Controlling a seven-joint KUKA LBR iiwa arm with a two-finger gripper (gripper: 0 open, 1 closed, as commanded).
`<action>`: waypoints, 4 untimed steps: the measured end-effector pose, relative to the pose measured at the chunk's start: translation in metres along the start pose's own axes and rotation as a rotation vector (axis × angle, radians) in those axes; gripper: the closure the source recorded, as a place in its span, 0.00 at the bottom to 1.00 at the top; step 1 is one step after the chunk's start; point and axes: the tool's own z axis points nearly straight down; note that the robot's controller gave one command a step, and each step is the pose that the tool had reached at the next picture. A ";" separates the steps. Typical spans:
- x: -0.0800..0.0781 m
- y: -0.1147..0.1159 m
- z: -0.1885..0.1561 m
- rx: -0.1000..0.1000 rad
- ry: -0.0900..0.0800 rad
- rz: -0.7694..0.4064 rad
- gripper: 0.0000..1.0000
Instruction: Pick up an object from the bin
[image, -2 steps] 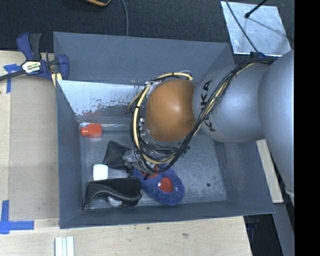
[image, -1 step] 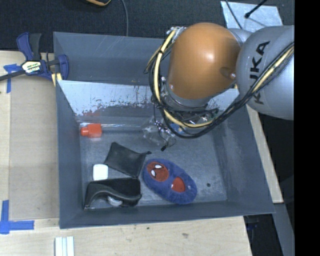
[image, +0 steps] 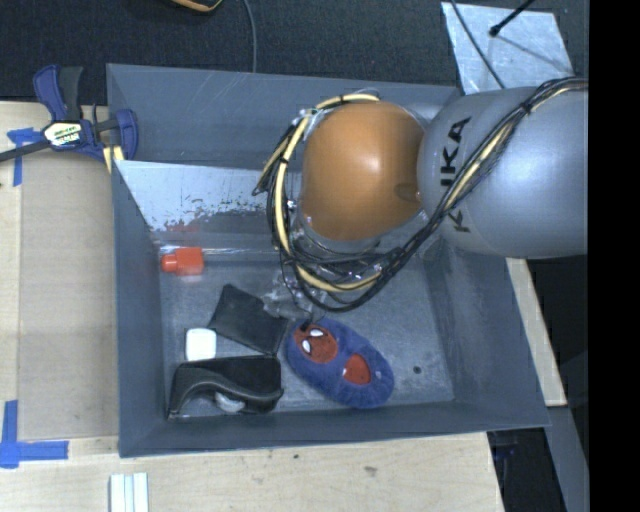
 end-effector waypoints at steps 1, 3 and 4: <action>0.000 -0.001 -0.003 0.003 -0.002 0.003 0.00; 0.072 -0.031 0.095 -0.002 0.004 -0.127 0.00; 0.069 -0.031 0.091 0.002 -0.003 -0.129 1.00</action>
Offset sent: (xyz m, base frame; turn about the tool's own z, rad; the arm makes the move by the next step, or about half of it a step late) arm 0.0000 0.0000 0.0000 0.0000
